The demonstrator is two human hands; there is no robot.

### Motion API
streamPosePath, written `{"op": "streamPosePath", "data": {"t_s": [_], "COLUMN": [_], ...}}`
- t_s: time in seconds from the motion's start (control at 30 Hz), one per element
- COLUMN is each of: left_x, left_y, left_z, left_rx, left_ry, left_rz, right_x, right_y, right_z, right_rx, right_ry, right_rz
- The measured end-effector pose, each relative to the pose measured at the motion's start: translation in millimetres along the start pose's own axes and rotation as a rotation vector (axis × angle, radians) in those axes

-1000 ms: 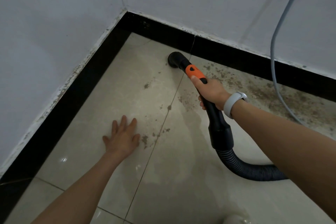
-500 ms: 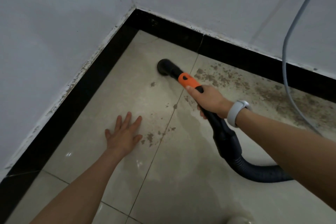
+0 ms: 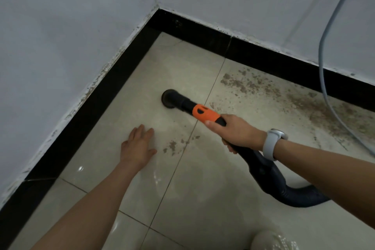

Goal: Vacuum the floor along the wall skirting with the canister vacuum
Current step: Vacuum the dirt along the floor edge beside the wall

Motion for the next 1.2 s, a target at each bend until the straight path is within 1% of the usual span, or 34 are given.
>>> {"op": "streamPosePath", "data": {"t_s": [0.07,0.13,0.2,0.27,0.37,0.5,0.57,0.63,0.7,0.77,0.8,0.87,0.97,1.03,1.13,1.2], "left_x": [5,11,14,15,16,16,15,11,-2,-16,-21,-25,-28,-31,-31,-29], "left_y": [7,13,17,21,27,36,40,44,44,42,41,38,38,41,53,59], "left_z": [6,11,15,19,31,48,51,48,37,15,3,-17,-29,-31,-45,-55], "left_rx": [-0.042,-0.058,-0.072,-0.082,-0.122,-0.199,-0.222,-0.218,-0.117,0.096,0.213,0.384,0.484,0.518,0.59,0.609], "left_ry": [0.034,0.044,0.059,0.082,0.135,0.198,0.227,0.256,0.23,0.09,0.022,-0.026,0.051,0.092,0.1,0.128], "left_rz": [-0.019,-0.015,-0.013,-0.014,-0.044,-0.098,-0.122,-0.175,-0.277,-0.388,-0.421,-0.416,-0.375,-0.368,-0.38,-0.394], "right_x": [5,-4,-16,-19,0,37,48,51,49,49,49,49,45,43,47,57], "right_y": [4,3,-3,-7,-2,21,30,33,34,36,38,41,42,39,32,27], "right_z": [2,5,8,8,9,4,0,-3,-3,-4,-6,-10,-12,-7,14,27], "right_rx": [-0.03,-0.039,-0.034,-0.012,0.004,-0.045,-0.082,-0.103,-0.117,-0.118,-0.112,-0.099,-0.104,-0.146,-0.267,-0.369], "right_ry": [0.055,0.086,0.056,-0.033,-0.07,0.086,0.185,0.216,0.225,0.229,0.227,0.225,0.316,0.454,0.653,0.839], "right_rz": [0.022,-0.034,-0.099,-0.106,0.008,0.177,0.218,0.218,0.208,0.226,0.245,0.288,0.281,0.202,0.047,0.015]}}
Point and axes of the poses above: each hand's wrist, its own y-axis away from the middle knuckle, its own x-axis out of the palm, z = x × y, the point moved 6 cm from there along -y, towards the middle knuckle, and after that the axes turned 5 degrees about -y, right-handed, at the moved point
